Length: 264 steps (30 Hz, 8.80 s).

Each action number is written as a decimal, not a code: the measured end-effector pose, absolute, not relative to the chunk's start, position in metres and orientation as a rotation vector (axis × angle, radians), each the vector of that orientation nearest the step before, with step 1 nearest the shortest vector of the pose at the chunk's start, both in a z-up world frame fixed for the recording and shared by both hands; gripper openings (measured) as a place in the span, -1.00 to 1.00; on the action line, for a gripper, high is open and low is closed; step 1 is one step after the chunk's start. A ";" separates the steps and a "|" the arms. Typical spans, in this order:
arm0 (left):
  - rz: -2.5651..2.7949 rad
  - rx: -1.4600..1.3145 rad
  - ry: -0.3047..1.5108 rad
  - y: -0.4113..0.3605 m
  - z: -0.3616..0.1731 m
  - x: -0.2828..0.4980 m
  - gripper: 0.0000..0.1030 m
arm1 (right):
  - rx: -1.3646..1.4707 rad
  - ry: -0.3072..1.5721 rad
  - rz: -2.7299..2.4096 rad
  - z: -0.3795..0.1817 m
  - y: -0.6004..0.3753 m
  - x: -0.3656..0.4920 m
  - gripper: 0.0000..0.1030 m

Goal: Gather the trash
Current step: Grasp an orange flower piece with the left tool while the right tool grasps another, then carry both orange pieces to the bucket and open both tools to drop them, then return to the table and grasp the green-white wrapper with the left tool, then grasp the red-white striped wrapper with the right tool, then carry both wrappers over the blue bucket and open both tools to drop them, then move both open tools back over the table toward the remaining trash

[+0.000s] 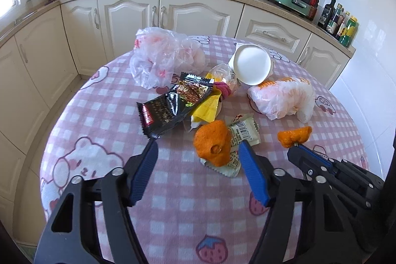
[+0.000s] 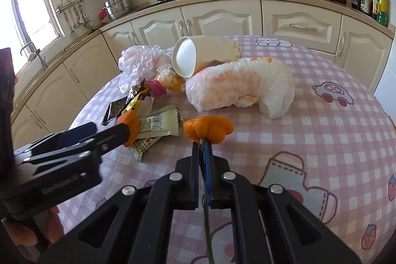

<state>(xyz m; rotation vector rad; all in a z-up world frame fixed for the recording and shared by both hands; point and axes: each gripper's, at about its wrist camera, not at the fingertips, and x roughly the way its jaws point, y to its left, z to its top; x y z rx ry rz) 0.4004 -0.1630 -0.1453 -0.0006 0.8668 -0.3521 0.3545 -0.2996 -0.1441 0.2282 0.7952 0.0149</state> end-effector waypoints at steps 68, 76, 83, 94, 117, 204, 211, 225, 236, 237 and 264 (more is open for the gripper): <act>0.054 -0.320 0.935 0.211 -0.204 0.300 -0.40 | -0.022 0.858 0.454 -0.170 0.098 0.353 -0.27; 0.037 -0.293 0.935 0.196 -0.198 0.318 -0.39 | 0.020 0.787 0.395 -0.152 0.061 0.354 -0.22; 0.071 -0.260 0.849 0.180 -0.171 0.325 0.48 | 0.059 0.732 0.352 -0.134 0.028 0.353 -0.21; -0.015 -0.209 0.819 0.124 -0.144 0.320 0.48 | 0.118 0.677 0.271 -0.113 -0.042 0.338 -0.21; -0.412 -0.007 0.846 -0.140 -0.135 0.382 0.48 | 0.344 0.662 -0.140 -0.132 -0.312 0.320 -0.06; 0.131 -0.368 0.865 0.237 -0.199 0.289 -0.60 | -0.054 0.905 0.502 -0.188 0.134 0.350 -0.40; 0.101 -0.365 0.893 0.228 -0.207 0.300 -0.59 | -0.028 0.888 0.464 -0.182 0.110 0.351 -0.33; 0.082 -0.370 0.797 0.217 -0.166 0.312 0.19 | 0.033 0.796 0.431 -0.151 0.076 0.345 -0.26; 0.058 -0.329 0.811 0.191 -0.152 0.289 0.22 | 0.057 0.764 0.429 -0.130 0.056 0.323 -0.25; 0.054 -0.322 0.808 0.188 -0.150 0.285 0.22 | 0.061 0.757 0.428 -0.128 0.053 0.320 -0.25; -0.109 -0.141 0.771 0.053 -0.103 0.261 0.44 | 0.240 0.645 0.264 -0.093 -0.109 0.270 -0.13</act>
